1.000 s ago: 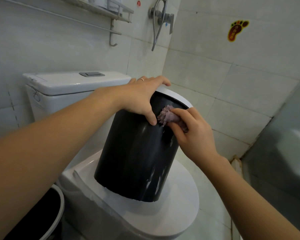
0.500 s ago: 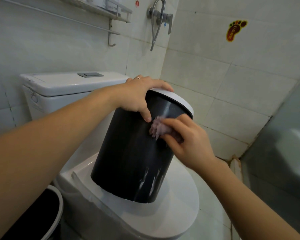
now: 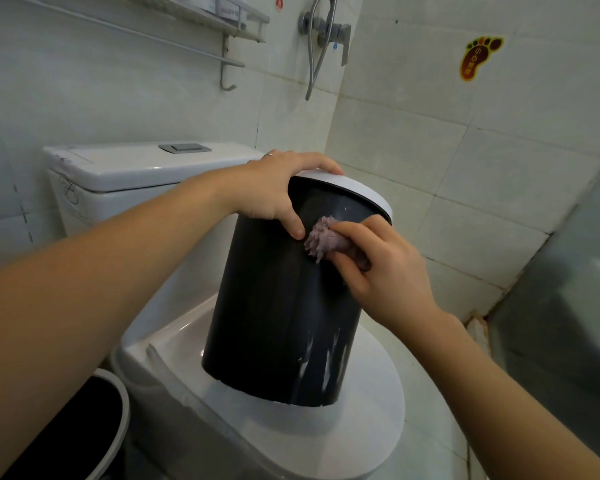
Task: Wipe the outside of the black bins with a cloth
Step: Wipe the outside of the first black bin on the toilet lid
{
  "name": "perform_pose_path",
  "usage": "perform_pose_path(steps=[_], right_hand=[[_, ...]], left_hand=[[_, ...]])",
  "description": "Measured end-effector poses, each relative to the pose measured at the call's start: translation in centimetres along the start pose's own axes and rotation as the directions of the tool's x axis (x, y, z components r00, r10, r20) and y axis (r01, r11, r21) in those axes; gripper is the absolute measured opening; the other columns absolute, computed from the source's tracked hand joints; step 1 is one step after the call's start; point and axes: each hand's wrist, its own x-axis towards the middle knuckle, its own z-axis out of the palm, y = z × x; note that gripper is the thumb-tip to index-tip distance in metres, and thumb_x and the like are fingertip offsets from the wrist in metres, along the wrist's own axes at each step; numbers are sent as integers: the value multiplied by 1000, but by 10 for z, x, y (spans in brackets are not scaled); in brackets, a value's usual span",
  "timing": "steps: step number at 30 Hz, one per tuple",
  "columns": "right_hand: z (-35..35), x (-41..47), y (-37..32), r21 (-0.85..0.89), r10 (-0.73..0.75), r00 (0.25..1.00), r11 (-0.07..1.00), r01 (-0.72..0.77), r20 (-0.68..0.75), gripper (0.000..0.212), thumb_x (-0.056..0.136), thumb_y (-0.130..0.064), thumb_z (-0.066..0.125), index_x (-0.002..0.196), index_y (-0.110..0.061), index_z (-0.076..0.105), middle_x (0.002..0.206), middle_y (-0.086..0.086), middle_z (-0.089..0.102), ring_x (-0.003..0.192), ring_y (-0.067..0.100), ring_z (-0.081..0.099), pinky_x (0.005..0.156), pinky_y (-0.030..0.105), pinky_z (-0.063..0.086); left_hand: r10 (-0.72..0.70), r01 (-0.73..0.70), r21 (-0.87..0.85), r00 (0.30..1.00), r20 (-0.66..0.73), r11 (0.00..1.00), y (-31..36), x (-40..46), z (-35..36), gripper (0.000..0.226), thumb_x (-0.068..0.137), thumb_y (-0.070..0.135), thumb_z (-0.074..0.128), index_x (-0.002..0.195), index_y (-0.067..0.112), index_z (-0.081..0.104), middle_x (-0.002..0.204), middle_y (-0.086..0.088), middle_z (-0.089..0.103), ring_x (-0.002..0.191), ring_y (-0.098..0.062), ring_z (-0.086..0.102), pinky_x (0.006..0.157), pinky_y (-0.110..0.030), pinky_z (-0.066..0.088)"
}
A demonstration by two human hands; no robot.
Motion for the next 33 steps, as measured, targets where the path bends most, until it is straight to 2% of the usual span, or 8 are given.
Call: perform_pose_path(steps=[4, 8, 13, 20, 22, 28, 30, 33], right_hand=[[-1, -21, -3, 24, -85, 992, 996, 83, 95, 31, 89, -30, 64, 117, -19, 68, 94, 1, 57, 74, 15, 54, 57, 33, 50], [-6, -23, -1, -31, -190, 966, 980, 198, 175, 30, 89, -30, 62, 117, -19, 68, 93, 1, 59, 76, 16, 55, 53, 29, 48], [-9, -6, 3, -92, 17, 999, 996, -12, 46, 30, 89, -25, 69, 119, -19, 68, 93, 3, 59, 75, 19, 56, 55, 35, 51], [-1, -57, -7, 1, -188, 963, 982, 191, 191, 29, 89, -30, 64, 115, -20, 70, 92, 0, 58, 75, 16, 54, 56, 29, 48], [0, -56, -6, -14, -177, 969, 983, 183, 174, 28, 89, -30, 64, 115, -20, 69, 92, 0, 58, 76, 15, 54, 56, 29, 49], [-1, -37, -3, -28, 8, 998, 1000, -6, 64, 29, 91, -30, 65, 117, -19, 68, 92, 1, 60, 75, 17, 57, 57, 35, 53], [1, -47, -6, -4, -17, 996, 1000, 17, 85, 30, 91, -32, 63, 117, -18, 68, 92, 1, 58, 74, 16, 55, 58, 34, 52], [5, -72, -11, 64, -134, 978, 990, 125, 160, 28, 89, -29, 65, 114, -18, 70, 91, 1, 58, 74, 16, 54, 58, 32, 50]], left_hand=[[4, -3, 67, 1000, -17, 998, 3, 0, 3, 97, 57, 21, 91, 131, 60, 40, 137, 4, 45, 130, -23, 35, 110, -49, 35], [-9, 11, 99, 1000, -17, 995, 8, 2, 4, 97, 60, 18, 91, 135, 54, 39, 130, 3, 44, 129, -23, 34, 109, -48, 35], [5, -1, 157, 1000, -25, 988, 14, 5, 9, 96, 63, 19, 89, 139, 49, 37, 126, 2, 41, 127, -24, 35, 108, -48, 36], [23, -19, 140, 999, -31, 990, 8, 2, 11, 99, 65, 18, 88, 143, 49, 35, 128, 7, 43, 130, -22, 33, 111, -47, 33], [22, -16, 129, 999, -41, 992, 6, 1, 12, 99, 65, 19, 87, 143, 50, 34, 129, 7, 43, 131, -21, 32, 111, -47, 32], [21, -13, 140, 998, -56, 990, 5, 0, 14, 100, 65, 28, 89, 145, 50, 32, 134, 4, 40, 133, -23, 29, 113, -46, 29], [28, -17, 152, 997, -69, 988, 6, 0, 15, 101, 65, 29, 89, 146, 48, 32, 135, 2, 41, 133, -24, 30, 113, -43, 28], [24, -13, 158, 997, -70, 987, 6, 1, 15, 101, 65, 28, 89, 146, 47, 32, 134, 2, 40, 133, -24, 29, 114, -43, 27]])
